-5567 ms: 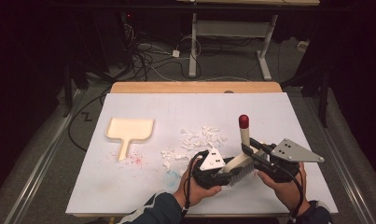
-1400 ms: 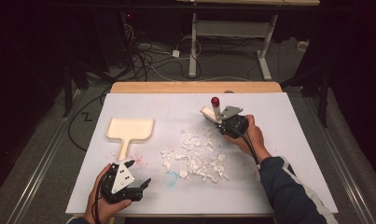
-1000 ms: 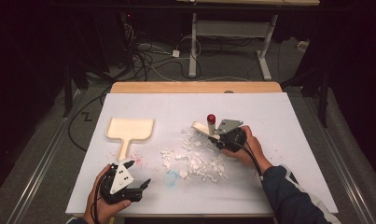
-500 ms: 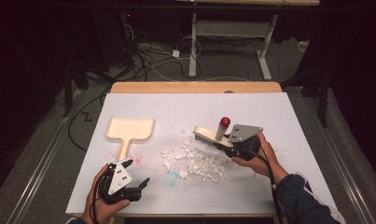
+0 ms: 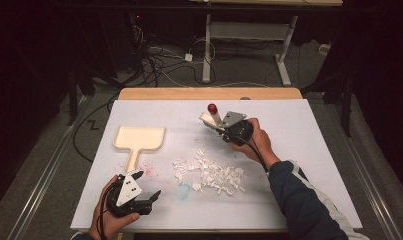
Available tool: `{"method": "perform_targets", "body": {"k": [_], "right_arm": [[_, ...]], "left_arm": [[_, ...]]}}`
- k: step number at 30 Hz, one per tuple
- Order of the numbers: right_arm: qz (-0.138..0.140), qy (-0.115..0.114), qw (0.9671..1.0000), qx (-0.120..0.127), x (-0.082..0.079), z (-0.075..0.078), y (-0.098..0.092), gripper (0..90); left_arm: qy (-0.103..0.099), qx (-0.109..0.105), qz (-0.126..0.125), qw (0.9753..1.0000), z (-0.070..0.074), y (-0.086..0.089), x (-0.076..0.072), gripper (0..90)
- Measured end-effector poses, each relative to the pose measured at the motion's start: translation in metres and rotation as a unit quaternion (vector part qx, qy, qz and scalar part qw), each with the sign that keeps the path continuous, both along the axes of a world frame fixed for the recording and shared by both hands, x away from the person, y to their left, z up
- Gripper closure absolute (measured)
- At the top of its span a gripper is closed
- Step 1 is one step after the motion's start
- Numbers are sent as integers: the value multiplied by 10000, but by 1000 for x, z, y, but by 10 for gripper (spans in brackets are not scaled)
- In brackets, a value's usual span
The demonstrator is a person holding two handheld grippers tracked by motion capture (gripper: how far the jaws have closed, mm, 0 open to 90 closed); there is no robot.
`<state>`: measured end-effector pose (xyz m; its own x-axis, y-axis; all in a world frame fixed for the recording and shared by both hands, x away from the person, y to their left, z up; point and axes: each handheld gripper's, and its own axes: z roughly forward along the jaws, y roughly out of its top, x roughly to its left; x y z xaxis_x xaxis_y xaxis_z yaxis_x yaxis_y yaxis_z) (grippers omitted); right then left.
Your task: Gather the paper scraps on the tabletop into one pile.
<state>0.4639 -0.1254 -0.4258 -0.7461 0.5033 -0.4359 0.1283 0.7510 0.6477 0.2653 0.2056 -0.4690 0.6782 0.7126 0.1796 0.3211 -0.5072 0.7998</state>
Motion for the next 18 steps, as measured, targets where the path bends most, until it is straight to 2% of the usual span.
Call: {"method": "perform_targets", "body": {"k": [1,5,8,9,10,11,12,13,14,16,18], "right_arm": [[6,14,10000,-29,1,-4,5,680],[284,140,9994,-151,-2,-13,22,680],[681,263,9971,-196,-12,-19,28,676],[972,319,9946,-199,-21,-20,29,675],[972,319,9946,-199,-21,-20,29,675],[1164,324,9925,-206,-26,-20,28,674],[1575,507,9860,-194,-39,-18,25,666],[1575,507,9860,-194,-39,-18,25,666],[1871,476,9808,-260,-50,-17,19,666],[1921,512,9798,-199,-56,-16,16,666],[2108,506,9761,-172,-70,-12,1,671]], "left_arm": [[73,-30,18,10000,-1,0,0,185],[97,-20,-11,10000,-2,0,-1,185],[43,10,-13,10000,-1,1,-1,185],[95,-33,7,9999,-1,1,-2,185],[105,-24,0,9999,0,1,-2,185],[109,-22,6,9999,0,1,-2,185],[107,-21,11,9999,0,1,-2,185],[107,-39,12,9999,0,1,-3,185],[103,-40,10,9999,0,1,-3,185],[133,-122,14,9998,0,0,-3,185],[151,-156,-23,9998,1,-1,-3,185]]}}
